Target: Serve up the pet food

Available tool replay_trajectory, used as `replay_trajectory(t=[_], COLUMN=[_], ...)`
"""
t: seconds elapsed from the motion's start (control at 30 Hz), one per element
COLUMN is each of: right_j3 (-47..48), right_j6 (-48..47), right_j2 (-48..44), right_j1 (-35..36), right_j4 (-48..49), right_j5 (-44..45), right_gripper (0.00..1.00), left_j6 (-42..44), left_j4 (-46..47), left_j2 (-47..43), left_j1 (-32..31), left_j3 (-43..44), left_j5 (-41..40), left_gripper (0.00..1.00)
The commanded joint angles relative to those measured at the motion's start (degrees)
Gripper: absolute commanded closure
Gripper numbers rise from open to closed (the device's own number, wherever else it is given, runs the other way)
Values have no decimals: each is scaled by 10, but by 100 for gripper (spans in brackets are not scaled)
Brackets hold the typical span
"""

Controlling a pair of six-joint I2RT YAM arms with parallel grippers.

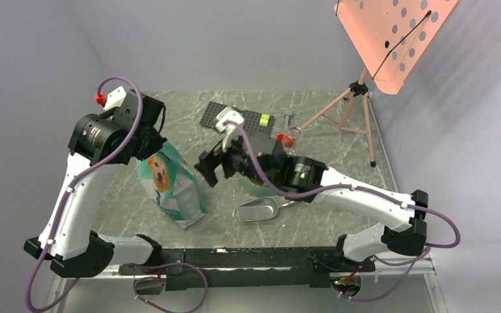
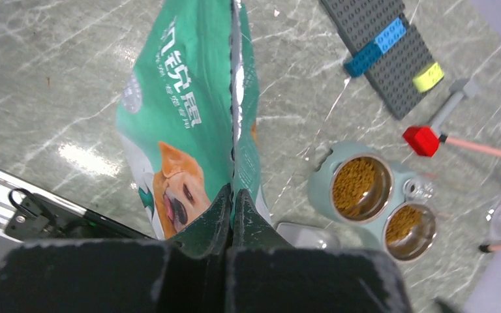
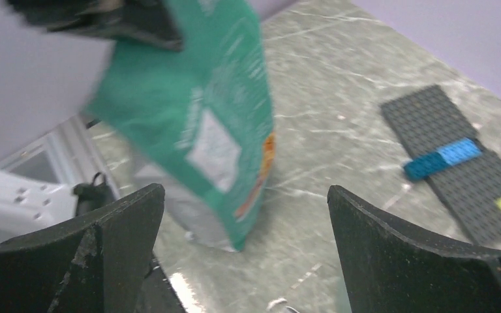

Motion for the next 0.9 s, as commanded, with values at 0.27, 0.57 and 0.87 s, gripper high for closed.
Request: replay_trajectory(t=[0.27,0.57,0.87], right_j3=[85,170,288], right_j6=[-89,-150,-179], right_j2=[123,194,272], right_j1=[85,90,90], right_j4=[115,117,9], right_j5=[34,54,125], right_gripper=[1,22,100], left_j6=[-84,6,97], left_j4=[89,132,258], left_j2=[-37,-61,-123], left_j1=[60,90,95], left_j3=[63,49,-67], left_j5=[6,-5,-14], left_gripper=[100,100,100])
